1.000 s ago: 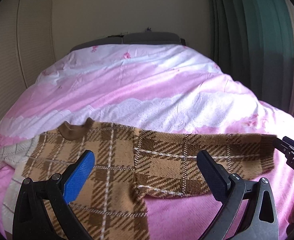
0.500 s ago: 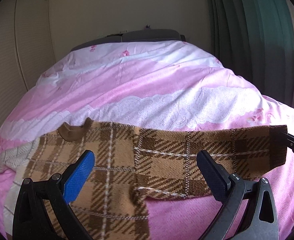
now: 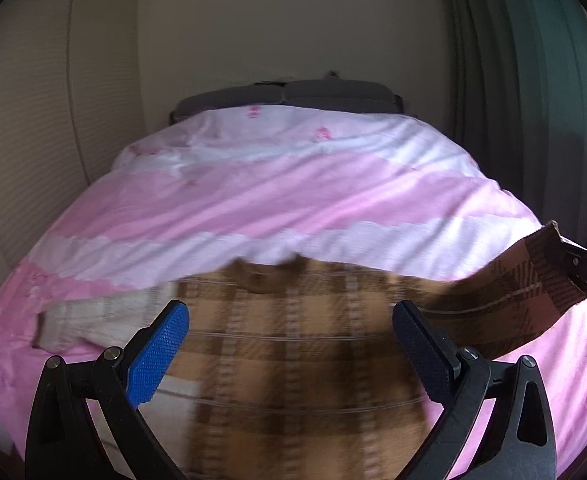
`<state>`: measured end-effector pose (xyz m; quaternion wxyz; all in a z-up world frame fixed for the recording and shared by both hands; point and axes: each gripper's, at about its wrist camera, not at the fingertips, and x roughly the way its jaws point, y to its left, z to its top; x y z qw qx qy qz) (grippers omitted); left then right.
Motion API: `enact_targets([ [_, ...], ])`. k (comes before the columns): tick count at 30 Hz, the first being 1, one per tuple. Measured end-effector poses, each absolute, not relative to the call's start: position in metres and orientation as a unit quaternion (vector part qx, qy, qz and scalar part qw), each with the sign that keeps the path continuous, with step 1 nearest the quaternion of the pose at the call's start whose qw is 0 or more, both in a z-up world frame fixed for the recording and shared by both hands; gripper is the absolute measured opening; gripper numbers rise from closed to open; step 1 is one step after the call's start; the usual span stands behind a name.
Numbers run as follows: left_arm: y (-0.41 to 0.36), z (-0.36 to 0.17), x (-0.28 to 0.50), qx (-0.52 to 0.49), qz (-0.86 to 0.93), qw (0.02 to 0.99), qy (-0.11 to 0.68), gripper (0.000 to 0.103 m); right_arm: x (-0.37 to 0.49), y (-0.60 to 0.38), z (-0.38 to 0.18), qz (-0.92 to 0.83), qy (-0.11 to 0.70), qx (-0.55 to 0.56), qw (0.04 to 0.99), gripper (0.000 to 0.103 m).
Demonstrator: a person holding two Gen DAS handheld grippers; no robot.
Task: Fold small clothes
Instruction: 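Fold the held brown sleeve across the sweater body with the right gripper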
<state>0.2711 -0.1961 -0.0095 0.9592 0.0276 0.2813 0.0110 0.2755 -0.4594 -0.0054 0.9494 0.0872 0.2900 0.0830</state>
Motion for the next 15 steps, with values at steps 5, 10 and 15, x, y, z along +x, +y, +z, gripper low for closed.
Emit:
enact_targets([
  [5, -0.114, 0.001, 0.267, 0.007, 0.042, 0.959, 0.281, 0.103, 0.303, -0.386, 0.001, 0.1, 0.304, 0.099, 0.942, 0.008],
  [10, -0.041, -0.002, 0.273, -0.013, 0.071, 0.957, 0.282, 0.103, 0.332, -0.314, -0.004, 0.115, 0.311, 0.111, 0.937, 0.008],
  [15, 0.014, -0.02, 0.282, -0.039, 0.1, 0.951, 0.289, 0.103, 0.365, -0.245, -0.024, 0.128, 0.327, 0.117, 0.929, 0.008],
])
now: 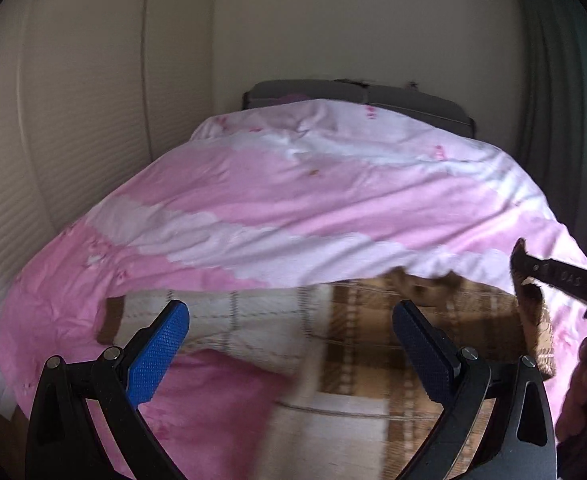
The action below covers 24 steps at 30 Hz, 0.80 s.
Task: Fold small clothes
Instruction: 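Fold the held brown sleeve across the sweater body with the right gripper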
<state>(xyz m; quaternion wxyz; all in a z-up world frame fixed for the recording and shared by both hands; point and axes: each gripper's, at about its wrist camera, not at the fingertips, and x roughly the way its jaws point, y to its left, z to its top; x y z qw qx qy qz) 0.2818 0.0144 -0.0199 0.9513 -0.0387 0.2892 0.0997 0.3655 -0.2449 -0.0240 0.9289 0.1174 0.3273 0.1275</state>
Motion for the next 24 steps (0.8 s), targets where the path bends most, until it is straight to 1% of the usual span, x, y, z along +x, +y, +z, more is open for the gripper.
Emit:
enact_targets([
  [8, 0.072, -0.063, 0.307, -0.057, 0.133, 0.936, 0.323, 0.103, 0.408, -0.143, -0.084, 0.154, 0.374, 0.089, 0.91, 0.008],
  [16, 0.077, -0.087, 0.317, -0.045, 0.132, 0.931, 0.336, 0.103, 0.427, -0.102, -0.142, 0.157, 0.426, 0.074, 0.888, 0.008],
  [19, 0.071, -0.09, 0.319, -0.041, 0.124, 0.932, 0.338, 0.103, 0.422, -0.103, -0.151, 0.17, 0.432, 0.072, 0.883, 0.014],
  [21, 0.065, -0.089, 0.319, -0.036, 0.121, 0.933, 0.337, 0.103, 0.414, -0.108, -0.147, 0.174, 0.426, 0.069, 0.885, 0.029],
  [22, 0.062, -0.089, 0.319, -0.034, 0.12, 0.934, 0.335, 0.103, 0.408, -0.113, -0.142, 0.173, 0.418, 0.065, 0.89, 0.033],
  [23, 0.059, -0.088, 0.319, -0.033, 0.118, 0.935, 0.334, 0.103, 0.397, -0.121, -0.135, 0.168, 0.405, 0.058, 0.897, 0.042],
  [24, 0.055, -0.088, 0.319, -0.034, 0.113, 0.935, 0.333, 0.103, 0.39, -0.126, -0.13, 0.163, 0.396, 0.051, 0.902, 0.046],
])
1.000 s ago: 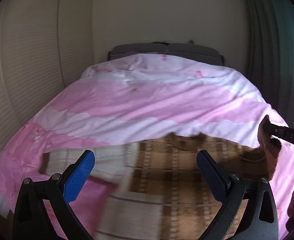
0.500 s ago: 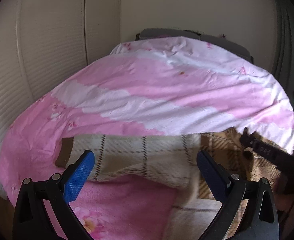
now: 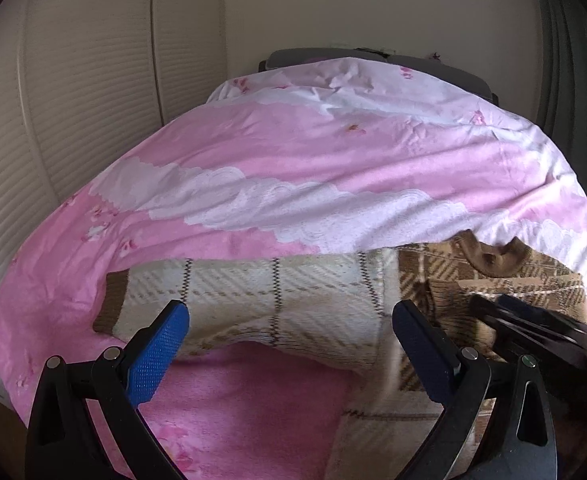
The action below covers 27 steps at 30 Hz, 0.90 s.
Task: Fold small clothes
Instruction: 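Fold the held brown sleeve across the sweater body with the right gripper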
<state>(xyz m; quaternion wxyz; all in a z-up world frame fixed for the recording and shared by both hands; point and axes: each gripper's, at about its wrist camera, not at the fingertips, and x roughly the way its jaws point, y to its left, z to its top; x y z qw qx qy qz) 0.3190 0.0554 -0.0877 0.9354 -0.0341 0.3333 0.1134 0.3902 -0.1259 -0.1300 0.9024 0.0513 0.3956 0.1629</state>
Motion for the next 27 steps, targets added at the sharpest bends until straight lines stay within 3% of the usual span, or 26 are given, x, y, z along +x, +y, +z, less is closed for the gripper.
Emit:
enact_targets([
  [5, 0.028, -0.091, 0.325, -0.036, 0.093, 0.935, 0.339, 0.103, 0.331, -0.191, -0.106, 0.053, 0.348, 0.006, 0.936, 0.046],
  [9, -0.009, -0.098, 0.331, -0.028, 0.068, 0.937, 0.341, 0.103, 0.293, -0.253, -0.106, -0.033, 0.335, -0.005, 0.942, 0.057],
  [11, -0.029, -0.104, 0.338, -0.019, 0.057, 0.939, 0.339, 0.103, 0.286, -0.278, -0.116, -0.051, 0.351, -0.005, 0.935, 0.057],
  [18, -0.065, -0.127, 0.37, 0.02, 0.055, 0.934, 0.352, 0.103, 0.306, -0.313, -0.15, -0.07, 0.393, -0.008, 0.917, 0.057],
  [27, -0.047, -0.169, 0.396, -0.007, 0.092, 0.911, 0.403, 0.103, 0.331, -0.338, -0.169, -0.13, 0.4, 0.045, 0.906, 0.058],
])
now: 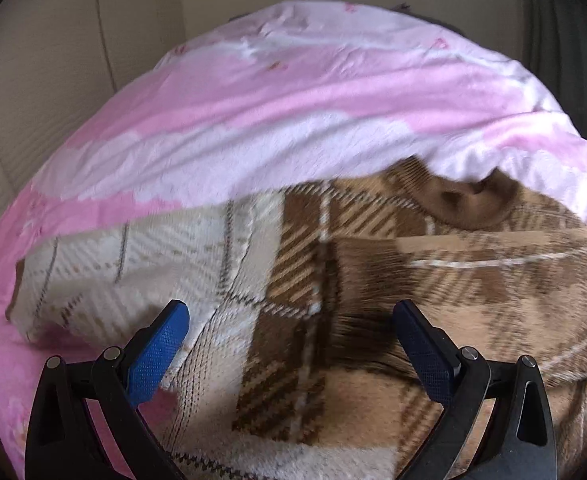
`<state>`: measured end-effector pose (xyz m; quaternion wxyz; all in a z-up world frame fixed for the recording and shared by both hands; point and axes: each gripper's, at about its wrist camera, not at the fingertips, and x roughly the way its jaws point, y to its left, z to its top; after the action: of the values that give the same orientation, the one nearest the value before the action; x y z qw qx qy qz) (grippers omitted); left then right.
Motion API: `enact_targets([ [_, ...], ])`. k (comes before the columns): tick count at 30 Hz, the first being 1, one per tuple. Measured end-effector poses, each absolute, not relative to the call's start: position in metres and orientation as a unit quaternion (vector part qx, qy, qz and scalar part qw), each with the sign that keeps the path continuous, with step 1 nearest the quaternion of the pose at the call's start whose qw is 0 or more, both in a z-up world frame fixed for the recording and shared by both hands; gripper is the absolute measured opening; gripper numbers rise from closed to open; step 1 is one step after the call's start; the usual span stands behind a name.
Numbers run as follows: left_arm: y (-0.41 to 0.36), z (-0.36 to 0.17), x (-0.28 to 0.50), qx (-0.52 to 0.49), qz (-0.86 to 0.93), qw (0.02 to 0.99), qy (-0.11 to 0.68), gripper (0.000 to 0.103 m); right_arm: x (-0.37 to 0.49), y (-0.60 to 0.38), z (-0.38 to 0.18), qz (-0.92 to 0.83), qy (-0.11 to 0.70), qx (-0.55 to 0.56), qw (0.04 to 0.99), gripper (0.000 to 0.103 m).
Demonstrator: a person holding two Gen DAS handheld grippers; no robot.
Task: Fold small clothes
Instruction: 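Fold the held brown sleeve across the sweater body with the right gripper, then release the brown sleeve onto the sweater and withdraw the right gripper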
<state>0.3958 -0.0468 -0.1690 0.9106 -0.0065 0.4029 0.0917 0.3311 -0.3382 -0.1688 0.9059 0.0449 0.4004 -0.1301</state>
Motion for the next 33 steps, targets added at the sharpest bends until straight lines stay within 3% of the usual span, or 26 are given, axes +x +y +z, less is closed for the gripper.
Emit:
enact_targets([
  [5, -0.046, -0.183, 0.399, 0.004, 0.105, 0.905, 0.412, 0.103, 0.329, -0.352, -0.184, -0.159, 0.41, 0.069, 0.895, 0.074],
  [20, -0.001, -0.132, 0.335, 0.001, 0.104, 0.923, 0.37, 0.103, 0.258, -0.301, -0.128, -0.117, 0.367, 0.054, 0.921, 0.074],
  [27, 0.078, -0.104, 0.282, -0.004, 0.13, 0.931, 0.342, 0.103, 0.233, -0.219, -0.099, -0.048, 0.333, 0.055, 0.94, 0.075],
  [33, 0.17, -0.111, 0.256, -0.05, 0.151, 0.929, 0.335, 0.103, 0.222, -0.137, -0.088, 0.006, 0.317, 0.057, 0.947, 0.075],
])
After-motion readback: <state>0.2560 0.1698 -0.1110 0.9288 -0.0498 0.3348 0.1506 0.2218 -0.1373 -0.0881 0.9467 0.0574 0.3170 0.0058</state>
